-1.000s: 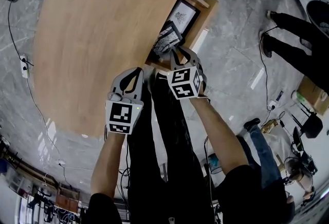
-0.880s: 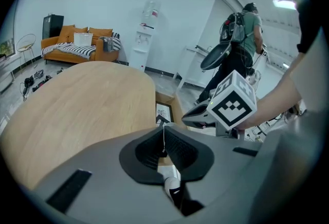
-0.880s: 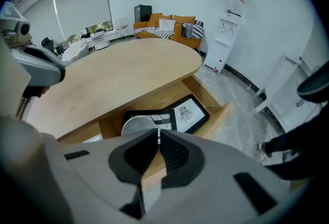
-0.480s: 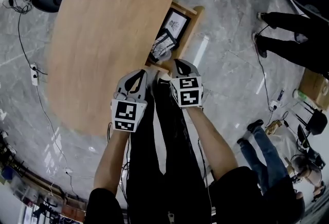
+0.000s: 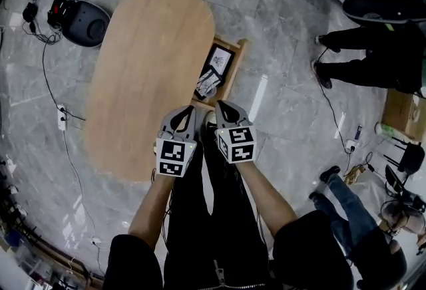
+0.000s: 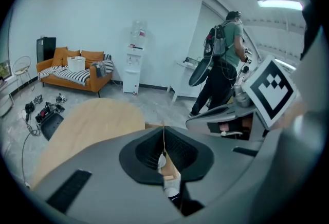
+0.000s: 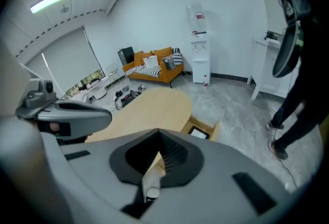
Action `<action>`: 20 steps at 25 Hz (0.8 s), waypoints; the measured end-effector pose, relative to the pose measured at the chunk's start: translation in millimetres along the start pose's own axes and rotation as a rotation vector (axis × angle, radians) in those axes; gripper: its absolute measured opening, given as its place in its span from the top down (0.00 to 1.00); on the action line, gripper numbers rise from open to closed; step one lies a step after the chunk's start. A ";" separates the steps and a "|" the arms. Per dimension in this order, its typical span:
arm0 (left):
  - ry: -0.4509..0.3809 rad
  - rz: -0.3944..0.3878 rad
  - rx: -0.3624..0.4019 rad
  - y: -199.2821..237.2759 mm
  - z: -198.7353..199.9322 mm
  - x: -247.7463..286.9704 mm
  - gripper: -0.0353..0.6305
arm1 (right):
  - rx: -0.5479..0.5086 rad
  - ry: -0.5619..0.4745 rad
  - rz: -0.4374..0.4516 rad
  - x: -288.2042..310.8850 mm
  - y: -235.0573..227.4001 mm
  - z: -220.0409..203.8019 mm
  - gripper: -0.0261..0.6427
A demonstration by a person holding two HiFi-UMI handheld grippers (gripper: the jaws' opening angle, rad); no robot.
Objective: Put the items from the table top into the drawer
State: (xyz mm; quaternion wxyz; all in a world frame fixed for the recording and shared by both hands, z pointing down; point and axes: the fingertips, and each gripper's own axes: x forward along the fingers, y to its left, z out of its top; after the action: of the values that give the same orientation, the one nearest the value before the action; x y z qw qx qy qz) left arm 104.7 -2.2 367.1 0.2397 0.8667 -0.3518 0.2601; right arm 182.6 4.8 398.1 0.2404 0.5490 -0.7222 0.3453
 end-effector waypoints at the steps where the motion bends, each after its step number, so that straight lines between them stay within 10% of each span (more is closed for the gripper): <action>1: -0.010 0.001 0.009 -2.2 12.0 -10.2 0.92 | 0.009 -0.024 0.001 -11.8 5.9 13.0 0.95; 20: -0.137 0.159 -0.056 -17.8 109.3 -128.1 0.92 | -0.004 -0.251 0.118 -140.8 92.2 138.9 0.95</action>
State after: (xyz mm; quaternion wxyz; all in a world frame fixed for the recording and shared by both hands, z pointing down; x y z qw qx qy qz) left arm 69.6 5.9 201.6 0.2178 0.8446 -0.4424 0.2086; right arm 138.3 1.8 184.5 0.1286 0.5439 -0.7783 0.2861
